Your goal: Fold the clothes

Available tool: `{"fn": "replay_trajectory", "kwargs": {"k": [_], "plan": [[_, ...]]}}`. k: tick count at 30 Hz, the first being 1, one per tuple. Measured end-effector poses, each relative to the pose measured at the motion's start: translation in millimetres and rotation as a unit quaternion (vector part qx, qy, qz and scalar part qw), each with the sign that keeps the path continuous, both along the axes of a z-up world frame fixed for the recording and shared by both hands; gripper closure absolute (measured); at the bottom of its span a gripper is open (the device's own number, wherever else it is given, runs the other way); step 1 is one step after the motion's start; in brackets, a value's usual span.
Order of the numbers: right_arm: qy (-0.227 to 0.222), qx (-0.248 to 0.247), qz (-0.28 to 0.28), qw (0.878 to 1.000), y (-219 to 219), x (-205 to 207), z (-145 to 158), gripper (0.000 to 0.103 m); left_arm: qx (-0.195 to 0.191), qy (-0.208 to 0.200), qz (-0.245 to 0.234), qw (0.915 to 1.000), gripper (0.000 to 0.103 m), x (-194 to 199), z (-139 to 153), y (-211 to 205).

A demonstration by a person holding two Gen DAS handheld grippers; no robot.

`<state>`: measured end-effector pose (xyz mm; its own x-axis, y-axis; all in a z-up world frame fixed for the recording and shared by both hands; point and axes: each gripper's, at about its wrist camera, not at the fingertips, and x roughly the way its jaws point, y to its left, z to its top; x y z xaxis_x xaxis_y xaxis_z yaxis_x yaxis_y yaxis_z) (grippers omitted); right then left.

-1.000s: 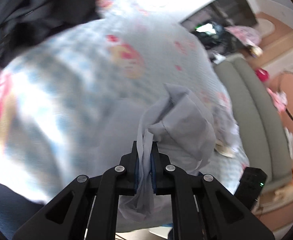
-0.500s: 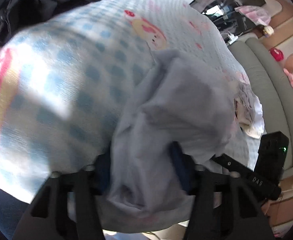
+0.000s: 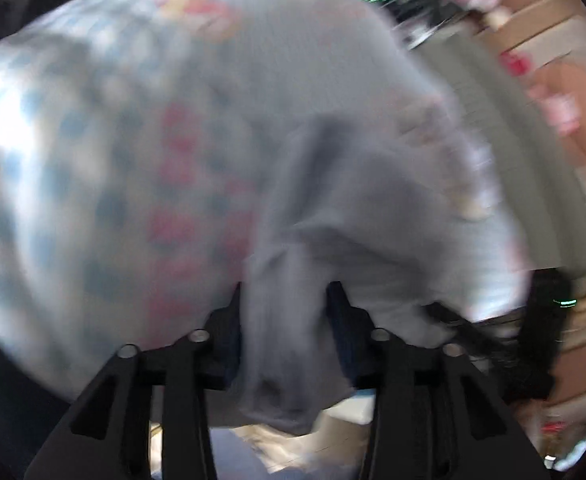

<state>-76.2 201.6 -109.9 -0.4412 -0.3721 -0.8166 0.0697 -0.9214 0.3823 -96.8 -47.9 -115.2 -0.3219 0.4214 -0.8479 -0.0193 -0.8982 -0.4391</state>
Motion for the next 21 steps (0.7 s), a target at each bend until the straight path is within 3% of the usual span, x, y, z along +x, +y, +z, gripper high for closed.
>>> {"fn": "replay_trajectory", "kwargs": {"k": [2, 3, 6, 10, 14, 18, 21], "plan": [[-0.004, 0.018, -0.014, 1.000, 8.2, 5.3, 2.1, 0.063, -0.088, 0.041, -0.016, 0.9952, 0.052, 10.5, 27.6, 6.6], [0.006, 0.029, -0.017, 0.999, 10.6, 8.6, 9.2, 0.063, -0.111, 0.070, -0.018, 0.9912, 0.052, 15.3, 42.6, 8.1], [0.046, 0.044, -0.010, 0.998, 8.3, 11.3, 30.3, 0.063, -0.087, 0.145, -0.054, 0.9842, 0.051, 23.5, 74.7, 19.5], [0.101, 0.048, 0.017, 0.994, -4.9, 6.5, 56.0, 0.063, -0.045, 0.203, -0.093, 0.9737, 0.051, 13.6, 88.1, 37.2], [0.102, 0.067, 0.033, 0.992, -28.7, -19.1, 47.4, 0.063, -0.072, 0.162, -0.083, 0.9806, 0.054, -37.8, 58.4, 51.4], [0.082, 0.120, 0.018, 0.989, -48.6, -44.5, 26.0, 0.063, -0.050, 0.124, -0.045, 0.9899, 0.052, -77.5, 23.6, 37.4], [0.082, 0.111, -0.016, 0.990, -44.3, -57.7, 14.9, 0.062, -0.032, 0.110, -0.018, 0.9933, 0.052, -94.0, 2.3, 29.6]]}}
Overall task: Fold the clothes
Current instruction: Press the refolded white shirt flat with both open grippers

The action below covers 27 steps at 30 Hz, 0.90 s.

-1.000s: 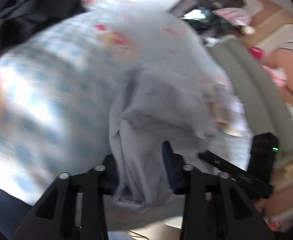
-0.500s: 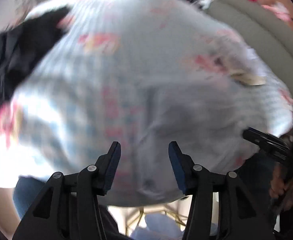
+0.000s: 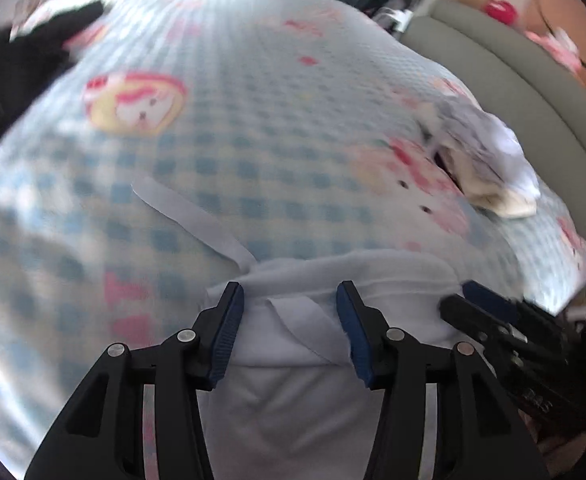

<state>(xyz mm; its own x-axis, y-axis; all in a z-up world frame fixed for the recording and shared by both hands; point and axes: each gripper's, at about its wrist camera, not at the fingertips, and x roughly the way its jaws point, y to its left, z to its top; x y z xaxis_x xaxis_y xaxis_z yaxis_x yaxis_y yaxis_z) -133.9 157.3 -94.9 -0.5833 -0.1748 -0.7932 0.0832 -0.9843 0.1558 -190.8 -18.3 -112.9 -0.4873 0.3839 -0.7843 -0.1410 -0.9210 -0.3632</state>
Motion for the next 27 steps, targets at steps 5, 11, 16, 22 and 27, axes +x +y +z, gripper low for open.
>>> {"fn": "replay_trajectory", "kwargs": {"k": [5, 11, 16, 22, 27], "plan": [[-0.025, -0.074, -0.029, 0.997, 27.2, -13.2, -25.3, 0.047, -0.025, 0.007, 0.006, 0.9996, 0.041, 1.6, -8.5, -5.6], [0.020, -0.134, -0.019, 0.991, 56.7, 16.3, 19.3, 0.048, 0.002, 0.065, 0.049, 0.9967, 0.045, 52.3, 37.6, -27.9], [0.038, -0.096, -0.015, 0.995, 64.3, 49.9, 45.5, 0.048, 0.029, 0.143, 0.074, 0.9866, 0.045, 126.6, 66.6, -21.5], [-0.015, -0.100, 0.018, 0.995, 39.5, 76.8, 11.8, 0.048, 0.024, 0.064, 0.016, 0.9975, 0.048, 127.0, 18.2, 8.2], [-0.046, -0.019, 0.032, 0.998, 11.5, 87.0, -2.3, 0.048, 0.031, 0.055, 0.049, 0.9968, 0.055, 124.2, 17.9, -13.9]]}}
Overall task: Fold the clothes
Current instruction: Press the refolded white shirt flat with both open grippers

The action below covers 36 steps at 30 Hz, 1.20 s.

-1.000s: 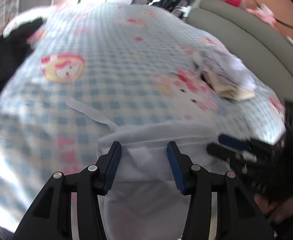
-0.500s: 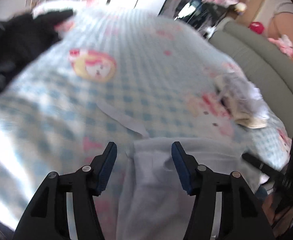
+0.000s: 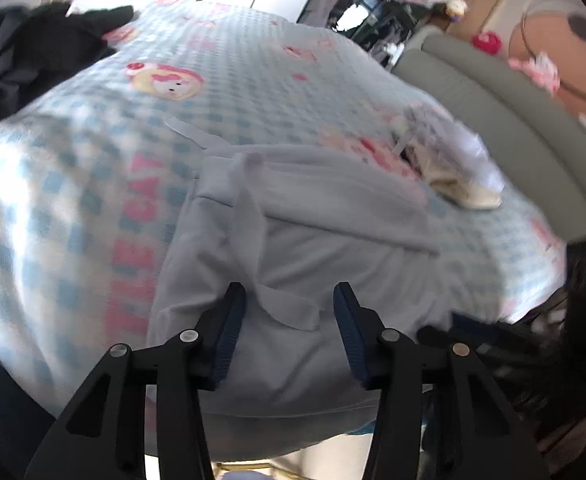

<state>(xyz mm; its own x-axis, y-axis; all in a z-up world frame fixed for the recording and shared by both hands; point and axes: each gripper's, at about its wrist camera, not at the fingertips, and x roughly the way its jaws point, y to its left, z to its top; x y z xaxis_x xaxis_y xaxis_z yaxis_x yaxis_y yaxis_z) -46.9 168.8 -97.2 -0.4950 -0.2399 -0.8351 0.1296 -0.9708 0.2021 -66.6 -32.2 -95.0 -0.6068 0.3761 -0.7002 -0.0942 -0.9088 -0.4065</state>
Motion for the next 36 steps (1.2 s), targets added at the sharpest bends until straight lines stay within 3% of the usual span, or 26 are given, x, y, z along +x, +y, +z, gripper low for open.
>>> {"fn": "replay_trajectory", "kwargs": {"k": [2, 6, 10, 13, 15, 18, 22, 26, 31, 36], "plan": [[0.006, 0.035, -0.008, 0.999, -0.3, 3.4, 1.8, 0.048, -0.019, -0.001, 0.023, 0.9995, 0.057, 1.2, 1.2, -8.7], [0.020, 0.038, -0.024, 0.999, 10.0, 10.3, 7.7, 0.048, 0.023, 0.007, 0.000, 0.9997, 0.054, 15.5, 11.1, -11.3], [0.025, 0.004, 0.001, 1.000, 4.7, 18.9, 11.2, 0.048, -0.006, 0.006, -0.041, 0.9991, 0.050, 30.7, 9.9, 11.4], [0.008, 0.026, 0.022, 0.999, -12.0, 17.8, -3.2, 0.048, -0.048, -0.030, -0.041, 0.9976, 0.050, 20.8, -6.3, 18.3], [-0.009, 0.038, 0.021, 0.999, -14.4, 15.8, -15.2, 0.048, -0.038, -0.046, -0.029, 0.9978, 0.055, 13.3, -12.5, 9.9], [-0.029, 0.029, 0.002, 0.999, -1.7, 14.5, -21.7, 0.048, -0.027, -0.039, -0.002, 0.9988, 0.056, 14.2, -9.8, -5.7], [-0.017, 0.038, -0.020, 0.999, 14.1, 21.2, -12.0, 0.046, -0.025, -0.034, 0.024, 0.9988, 0.056, 18.4, -5.8, -16.5], [-0.012, 0.043, -0.032, 0.998, 21.1, 28.1, -6.3, 0.046, 0.019, -0.038, 0.008, 0.9990, 0.051, 31.2, -3.8, -18.4], [-0.013, 0.021, 0.012, 1.000, 3.7, 25.2, -8.9, 0.046, -0.018, -0.072, -0.001, 0.9972, 0.051, 25.3, -17.8, -4.9], [-0.033, 0.062, 0.007, 0.998, -1.5, 24.0, -25.6, 0.046, 0.006, -0.079, 0.013, 0.9967, 0.051, 23.6, -23.0, -14.3]]}}
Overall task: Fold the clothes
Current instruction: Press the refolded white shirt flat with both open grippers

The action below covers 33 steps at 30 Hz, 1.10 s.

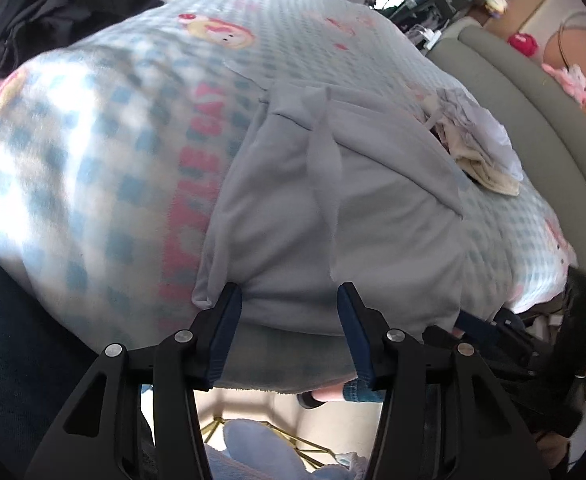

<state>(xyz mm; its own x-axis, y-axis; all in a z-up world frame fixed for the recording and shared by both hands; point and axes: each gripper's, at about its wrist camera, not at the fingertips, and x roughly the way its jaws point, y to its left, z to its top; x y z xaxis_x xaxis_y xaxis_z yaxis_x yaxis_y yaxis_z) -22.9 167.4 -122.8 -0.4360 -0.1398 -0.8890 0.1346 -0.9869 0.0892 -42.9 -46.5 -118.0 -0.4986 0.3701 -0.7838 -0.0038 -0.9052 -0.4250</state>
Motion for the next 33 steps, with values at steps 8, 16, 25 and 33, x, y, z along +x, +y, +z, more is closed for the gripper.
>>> {"fn": "replay_trajectory", "kwargs": {"k": [8, 16, 25, 33], "plan": [[-0.004, -0.003, -0.023, 1.000, 21.5, 1.3, -0.9, 0.046, -0.025, 0.035, 0.036, 0.9984, 0.051, 8.5, 10.6, -10.8], [-0.012, -0.073, -0.058, 0.996, 50.7, 1.0, 10.4, 0.046, 0.057, 0.023, 0.040, 0.9973, 0.049, 1.5, 4.2, -25.4], [-0.024, -0.060, 0.003, 0.998, 7.8, -10.5, 0.1, 0.046, -0.015, -0.016, 0.099, 0.9948, 0.045, -2.9, -9.2, -24.3], [-0.055, -0.057, -0.039, 0.996, 25.9, 4.6, 1.7, 0.045, -0.010, 0.049, 0.126, 0.9908, 0.047, 6.8, 12.5, -30.4]]}}
